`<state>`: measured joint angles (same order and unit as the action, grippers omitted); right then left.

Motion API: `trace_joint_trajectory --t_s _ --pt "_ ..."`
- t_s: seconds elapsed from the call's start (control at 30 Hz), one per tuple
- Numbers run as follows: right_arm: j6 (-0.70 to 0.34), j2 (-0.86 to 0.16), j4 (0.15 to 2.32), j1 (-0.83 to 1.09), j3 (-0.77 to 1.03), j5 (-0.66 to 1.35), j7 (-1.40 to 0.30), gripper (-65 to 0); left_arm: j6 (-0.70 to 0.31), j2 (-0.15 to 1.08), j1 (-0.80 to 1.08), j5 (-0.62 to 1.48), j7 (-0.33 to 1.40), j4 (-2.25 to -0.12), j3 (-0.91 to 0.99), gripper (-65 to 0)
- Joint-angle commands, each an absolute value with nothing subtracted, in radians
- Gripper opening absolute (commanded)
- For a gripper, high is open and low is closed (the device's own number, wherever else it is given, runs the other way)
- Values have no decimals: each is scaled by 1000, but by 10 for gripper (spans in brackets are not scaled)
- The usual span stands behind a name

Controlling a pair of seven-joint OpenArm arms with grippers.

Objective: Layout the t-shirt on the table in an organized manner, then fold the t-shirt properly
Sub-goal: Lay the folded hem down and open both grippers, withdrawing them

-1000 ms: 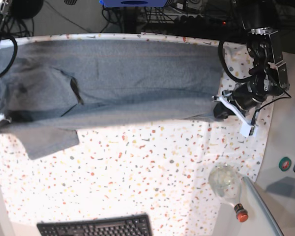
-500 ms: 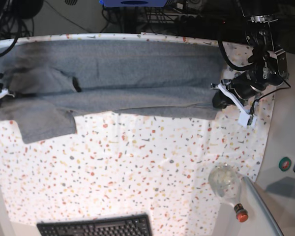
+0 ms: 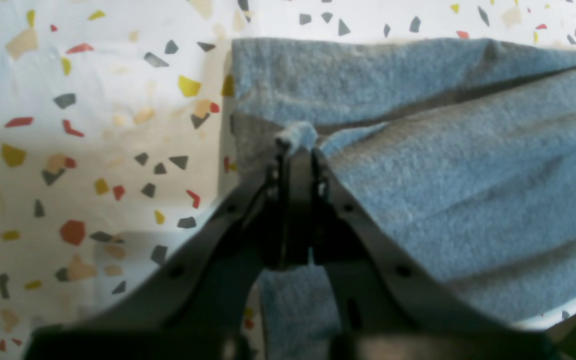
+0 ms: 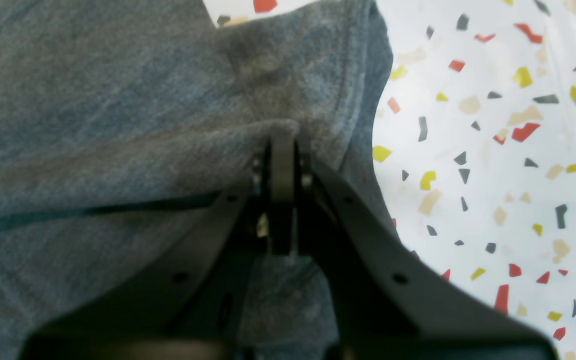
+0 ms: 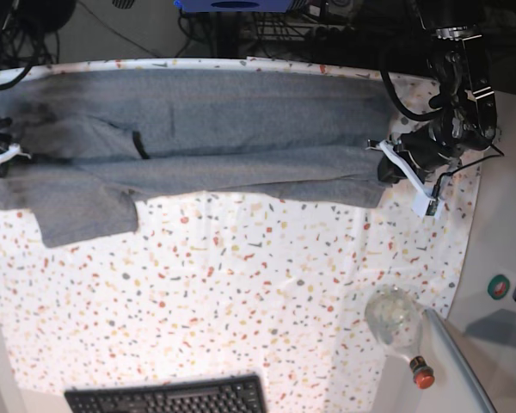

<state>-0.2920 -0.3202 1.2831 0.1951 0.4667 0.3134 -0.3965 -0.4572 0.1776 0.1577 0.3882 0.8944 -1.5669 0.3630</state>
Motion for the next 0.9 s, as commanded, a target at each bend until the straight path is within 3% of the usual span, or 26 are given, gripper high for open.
trace_joint_trajectory --t_s 0.0,0.57,0.63,0.67,0.77,0.87 --pt "-291 -341 1290 193 473 320 -377 -650 -461 188 145 390 877 -1583 366 -650" --pt "-291 -341 1248 189 473 321 -438 -650 -453 191 150 377 877 -1583 366 -650" --pt "-291 -341 1248 189 473 323 -440 -539 -453 186 150 346 877 -1584 371 -650" --pt "-291 -341 1250 189 473 323 -440 -482 -453 185 148 338 877 -1584 374 -632" --pt "-289 -317 1305 217 496 323 -437 -329 -456 180 145 334 877 -1589 392 -428" --pt "-289 -219 1443 246 639 323 -433 -299 -461 177 142 337 877 -1592 467 -273"
